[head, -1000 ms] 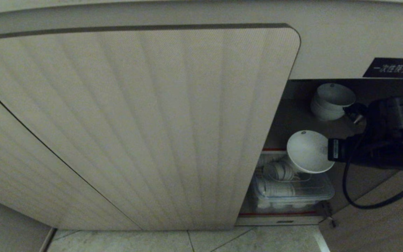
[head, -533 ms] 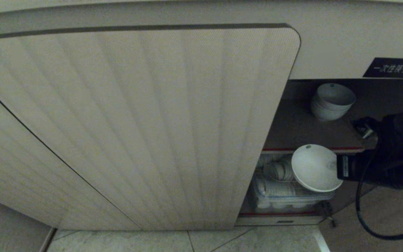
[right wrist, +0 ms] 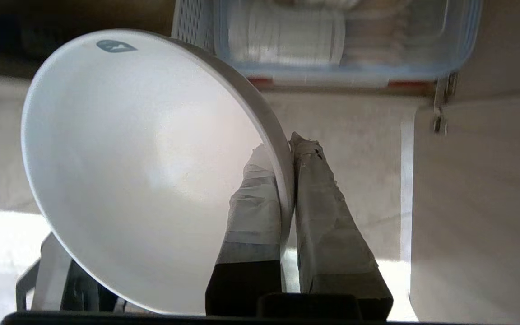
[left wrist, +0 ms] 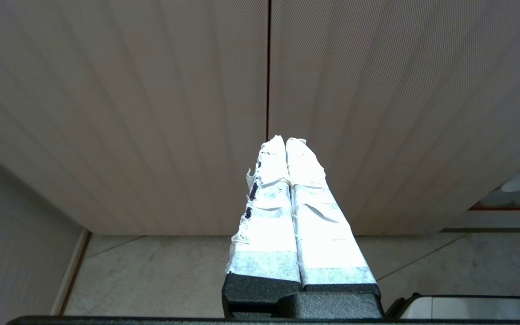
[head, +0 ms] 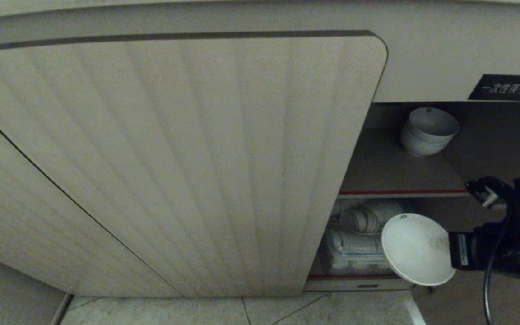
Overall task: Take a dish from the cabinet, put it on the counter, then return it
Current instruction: Place it on the table
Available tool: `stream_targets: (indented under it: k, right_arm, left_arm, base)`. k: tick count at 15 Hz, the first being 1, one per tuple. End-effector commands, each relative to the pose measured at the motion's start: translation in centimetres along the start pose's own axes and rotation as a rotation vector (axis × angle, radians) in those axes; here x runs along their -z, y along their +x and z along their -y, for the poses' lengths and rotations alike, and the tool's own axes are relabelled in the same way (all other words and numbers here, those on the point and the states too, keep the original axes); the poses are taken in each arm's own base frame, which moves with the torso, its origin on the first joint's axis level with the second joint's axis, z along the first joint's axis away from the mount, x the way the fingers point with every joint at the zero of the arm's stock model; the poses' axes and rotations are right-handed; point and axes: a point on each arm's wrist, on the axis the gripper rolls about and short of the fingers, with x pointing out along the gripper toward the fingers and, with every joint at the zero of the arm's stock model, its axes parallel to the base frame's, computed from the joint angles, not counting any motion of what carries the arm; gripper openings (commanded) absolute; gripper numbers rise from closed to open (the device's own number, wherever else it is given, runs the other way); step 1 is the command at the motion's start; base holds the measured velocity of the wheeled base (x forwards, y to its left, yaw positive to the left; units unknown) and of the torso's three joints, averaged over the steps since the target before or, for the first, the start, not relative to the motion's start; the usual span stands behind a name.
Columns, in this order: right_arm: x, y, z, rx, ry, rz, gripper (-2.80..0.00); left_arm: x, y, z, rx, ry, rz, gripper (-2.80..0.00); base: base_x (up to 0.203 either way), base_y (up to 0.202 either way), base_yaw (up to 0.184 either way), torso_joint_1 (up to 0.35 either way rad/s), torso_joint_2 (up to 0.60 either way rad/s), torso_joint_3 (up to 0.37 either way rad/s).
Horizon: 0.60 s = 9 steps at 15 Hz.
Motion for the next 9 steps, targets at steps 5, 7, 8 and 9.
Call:
stream_targets:
  k: [5,7,8,9]
  right_arm:
    - [3.8,-2.9,-0.4,-0.053,-0.040,-0.010,-2.80]
    - [4.7,-3.7,-0.5,-0.069,-0.052,-0.028,-2.80]
    - [5.2,-4.1,-0.5,-0.080,-0.058,-0.048,-2.80]
    - [5.6,-4.5,-0.5,-0.086,-0.061,-0.067,-2.80]
  left_arm:
    - [0.0,0.0,0.0,-0.002,-0.001,0.000,-2.80]
    - [0.0,0.0,0.0,-0.001,-0.001,0.000,-2.80]
    - [0.0,0.0,0.0,0.000,-0.001,0.000,-2.80]
    - [0.0,0.0,0.0,0.001,-0.001,0.000,-2.80]
  base:
    - [0.000,0.000,0.000,0.000,0.00,0.000]
    - [0.000,0.000,0.000,0.000,0.00,0.000]
    - [0.000,0.000,0.000,0.000,0.00,0.000]
    - [0.000,0.000,0.000,0.000,0.00,0.000]
